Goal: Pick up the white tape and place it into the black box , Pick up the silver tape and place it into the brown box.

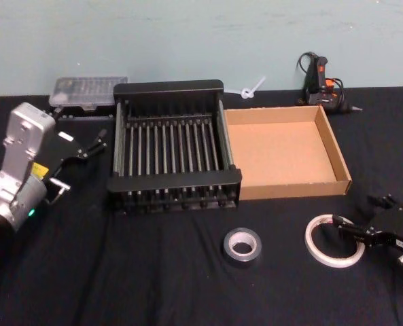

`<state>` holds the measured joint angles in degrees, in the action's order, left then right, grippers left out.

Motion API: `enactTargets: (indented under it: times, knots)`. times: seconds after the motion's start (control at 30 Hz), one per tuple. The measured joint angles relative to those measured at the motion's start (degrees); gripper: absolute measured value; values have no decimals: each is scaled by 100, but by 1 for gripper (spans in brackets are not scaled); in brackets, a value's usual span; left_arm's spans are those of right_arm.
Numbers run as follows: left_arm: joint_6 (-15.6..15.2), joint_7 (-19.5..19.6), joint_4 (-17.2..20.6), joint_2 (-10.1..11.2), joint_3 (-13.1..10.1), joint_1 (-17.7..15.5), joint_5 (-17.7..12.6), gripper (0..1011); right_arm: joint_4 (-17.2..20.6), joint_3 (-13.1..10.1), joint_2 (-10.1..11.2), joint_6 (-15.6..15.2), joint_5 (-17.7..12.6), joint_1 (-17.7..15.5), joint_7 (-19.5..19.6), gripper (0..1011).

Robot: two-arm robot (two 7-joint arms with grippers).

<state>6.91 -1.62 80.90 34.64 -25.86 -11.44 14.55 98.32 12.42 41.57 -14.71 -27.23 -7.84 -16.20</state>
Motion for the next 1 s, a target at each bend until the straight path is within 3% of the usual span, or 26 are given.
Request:
enactTargets:
  times: [1.0]
  knots:
    - [0, 0, 0, 0, 0, 0, 0, 1001, -343, 97, -331, -332, 356, 212, -447, 1002]
